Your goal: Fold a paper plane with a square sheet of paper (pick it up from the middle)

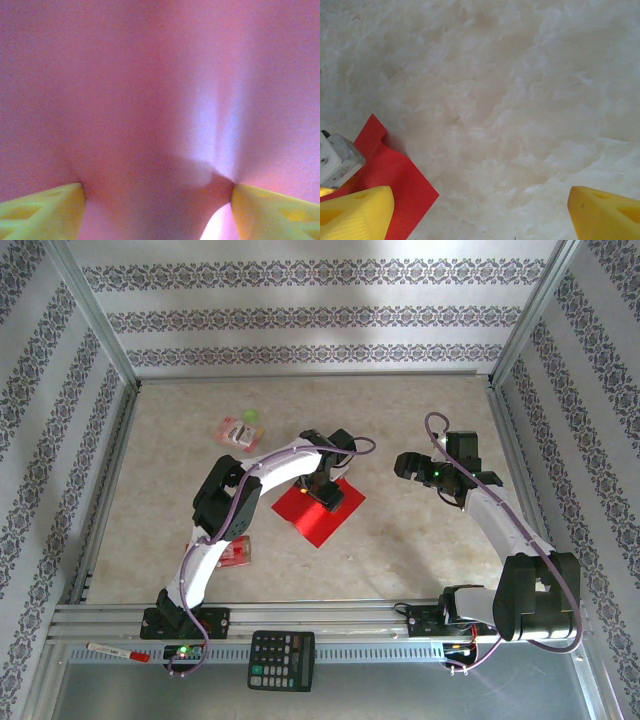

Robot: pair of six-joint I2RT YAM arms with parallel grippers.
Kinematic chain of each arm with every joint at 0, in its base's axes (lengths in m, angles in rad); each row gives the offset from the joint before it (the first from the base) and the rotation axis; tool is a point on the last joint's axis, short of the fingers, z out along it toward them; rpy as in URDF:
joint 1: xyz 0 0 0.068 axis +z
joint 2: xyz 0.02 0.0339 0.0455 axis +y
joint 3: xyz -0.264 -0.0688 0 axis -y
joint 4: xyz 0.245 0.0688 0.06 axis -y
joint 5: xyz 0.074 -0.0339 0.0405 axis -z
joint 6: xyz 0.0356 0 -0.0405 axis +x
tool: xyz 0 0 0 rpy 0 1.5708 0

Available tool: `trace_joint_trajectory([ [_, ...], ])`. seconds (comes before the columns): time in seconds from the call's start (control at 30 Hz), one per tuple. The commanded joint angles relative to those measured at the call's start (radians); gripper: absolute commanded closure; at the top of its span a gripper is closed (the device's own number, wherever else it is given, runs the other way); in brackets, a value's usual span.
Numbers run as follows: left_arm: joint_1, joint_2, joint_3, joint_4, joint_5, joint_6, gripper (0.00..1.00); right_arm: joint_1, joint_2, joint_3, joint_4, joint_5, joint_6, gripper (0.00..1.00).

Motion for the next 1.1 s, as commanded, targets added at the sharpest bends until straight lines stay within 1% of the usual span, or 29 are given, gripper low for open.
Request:
trace_joint_trajectory([
  [0.0, -0.009, -0.041, -0.06, 0.026, 0.064, -0.017, 0.36, -0.007, -0.004, -0.006, 0.008, -0.007, 0.011, 0.1],
  [0.13, -0.009, -0.14, -0.115, 0.116, 0.161, -0.036, 0.49, -0.006, -0.023, -0.004, -0.003, -0.015, 0.018, 0.1],
  [0.23, -0.004, -0.249, -0.191, 0.243, 0.291, -0.077, 0.57, -0.007, -0.048, -0.002, -0.013, -0.02, 0.029, 0.1],
  [0.37, 0.009, -0.402, -0.344, 0.506, 0.512, -0.185, 0.7, -0.005, -0.08, 0.023, -0.041, -0.032, 0.034, 0.1],
  [0.43, 0.019, -0.472, -0.44, 0.669, 0.61, -0.271, 0.76, -0.004, -0.1, 0.038, -0.061, -0.041, 0.035, 0.1],
  [0.5, 0.039, -0.541, -0.562, 0.905, 0.705, -0.419, 0.78, -0.003, -0.119, 0.058, -0.085, -0.062, 0.032, 0.1],
  [0.57, 0.066, -0.579, -0.682, 1.144, 0.749, -0.599, 0.79, 0.002, -0.136, 0.073, -0.108, -0.084, 0.032, 0.1],
  [0.6, 0.081, -0.583, -0.732, 1.245, 0.758, -0.682, 0.78, 0.005, -0.142, 0.076, -0.113, -0.098, 0.032, 0.1],
  [0.63, 0.095, -0.58, -0.761, 1.285, 0.756, -0.732, 0.77, 0.013, -0.146, 0.078, -0.117, -0.111, 0.035, 0.1],
  [0.67, 0.11, -0.571, -0.785, 1.295, 0.745, -0.771, 0.77, 0.025, -0.147, 0.078, -0.114, -0.123, 0.037, 0.1],
  [0.73, 0.125, -0.549, -0.807, 1.255, 0.708, -0.788, 0.76, 0.059, -0.137, 0.077, -0.111, -0.132, 0.038, 0.1],
  [0.83, 0.127, -0.516, -0.808, 1.157, 0.66, -0.751, 0.74, 0.116, -0.1, 0.07, -0.104, -0.136, 0.037, 0.11],
  [0.93, 0.128, -0.479, -0.821, 1.148, 0.651, -0.737, 0.72, 0.18, -0.053, 0.047, -0.075, -0.134, 0.052, 0.12],
  [1.07, 0.129, -0.433, -0.825, 1.111, 0.618, -0.711, 0.72, 0.261, 0.015, 0.003, -0.004, -0.129, 0.103, 0.15],
])
